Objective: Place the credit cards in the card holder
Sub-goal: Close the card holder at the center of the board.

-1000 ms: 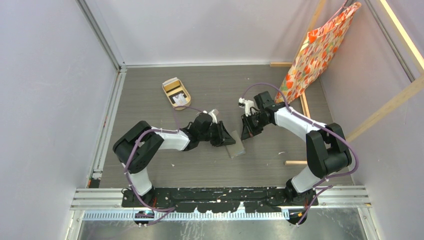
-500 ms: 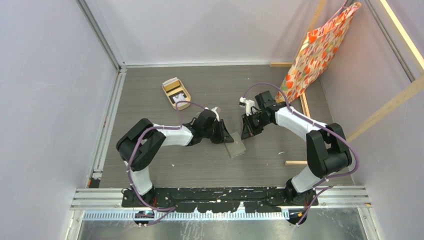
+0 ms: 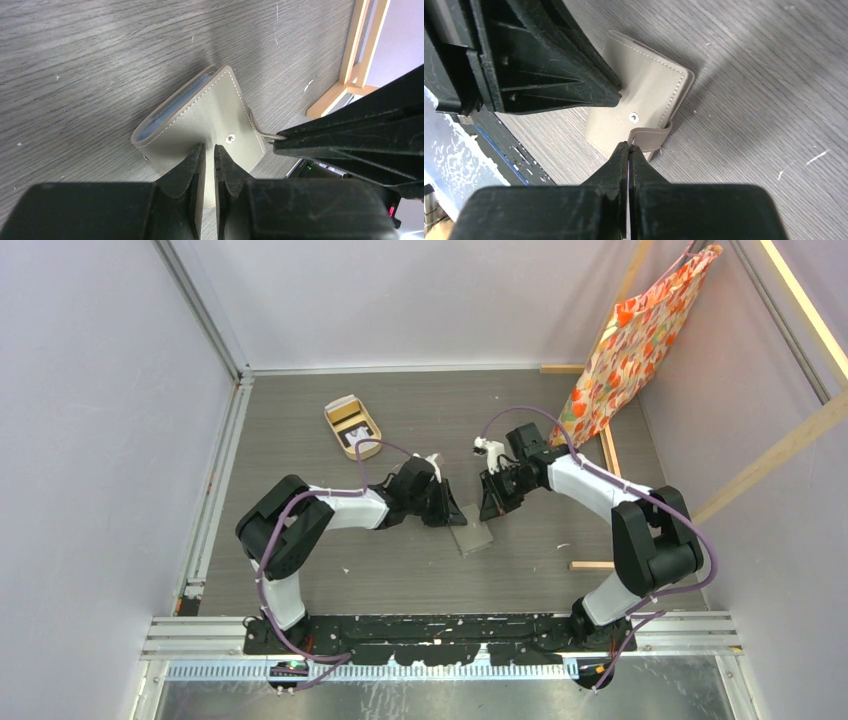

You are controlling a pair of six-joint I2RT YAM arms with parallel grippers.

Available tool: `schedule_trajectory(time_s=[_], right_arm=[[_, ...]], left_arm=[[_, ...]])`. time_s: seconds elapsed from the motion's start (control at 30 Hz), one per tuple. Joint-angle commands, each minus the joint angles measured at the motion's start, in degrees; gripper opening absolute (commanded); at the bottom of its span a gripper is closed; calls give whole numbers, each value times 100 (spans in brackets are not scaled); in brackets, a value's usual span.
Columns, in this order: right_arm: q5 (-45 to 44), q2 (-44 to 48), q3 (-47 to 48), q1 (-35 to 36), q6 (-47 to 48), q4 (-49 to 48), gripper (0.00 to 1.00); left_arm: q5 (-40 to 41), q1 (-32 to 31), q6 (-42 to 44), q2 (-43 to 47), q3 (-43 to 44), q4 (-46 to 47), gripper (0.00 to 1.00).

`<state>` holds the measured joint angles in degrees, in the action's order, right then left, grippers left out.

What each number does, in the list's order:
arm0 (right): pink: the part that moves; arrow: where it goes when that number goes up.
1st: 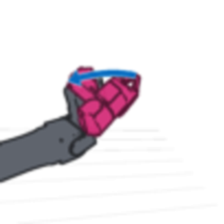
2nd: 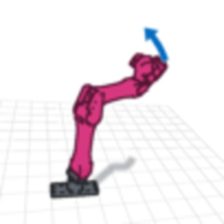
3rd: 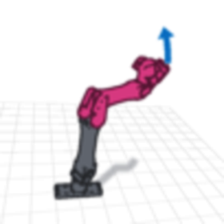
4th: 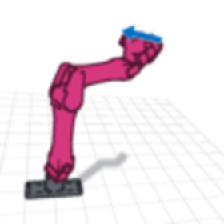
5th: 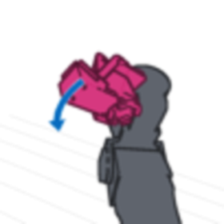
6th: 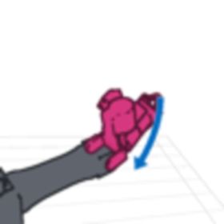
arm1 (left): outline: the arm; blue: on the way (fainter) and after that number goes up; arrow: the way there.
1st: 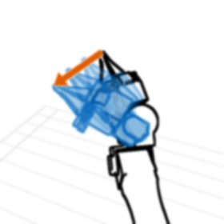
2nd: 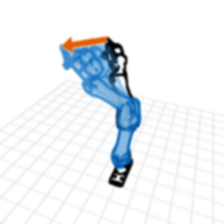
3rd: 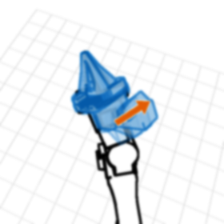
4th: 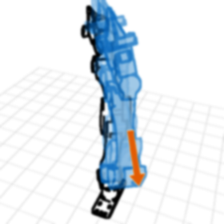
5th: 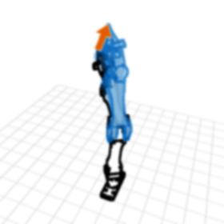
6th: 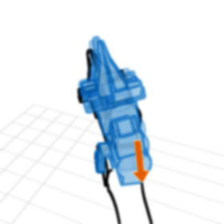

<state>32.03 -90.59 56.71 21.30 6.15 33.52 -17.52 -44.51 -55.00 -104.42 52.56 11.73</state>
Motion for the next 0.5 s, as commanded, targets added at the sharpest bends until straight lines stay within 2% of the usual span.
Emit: schedule_trajectory(time_s=[0.0, 0.23, 0.47], right_arm=[[187, 31, 277, 225, 110, 28, 2], [-59, -276, 410, 519, 107, 119, 8], [116, -591, 596, 517, 35, 280, 28]], left_arm=[[89, 5, 209, -154, -30, 33, 14], [92, -5, 224, -47, -305, 461, 13], [-20, -4, 209, -70, -377, 667, 13]])
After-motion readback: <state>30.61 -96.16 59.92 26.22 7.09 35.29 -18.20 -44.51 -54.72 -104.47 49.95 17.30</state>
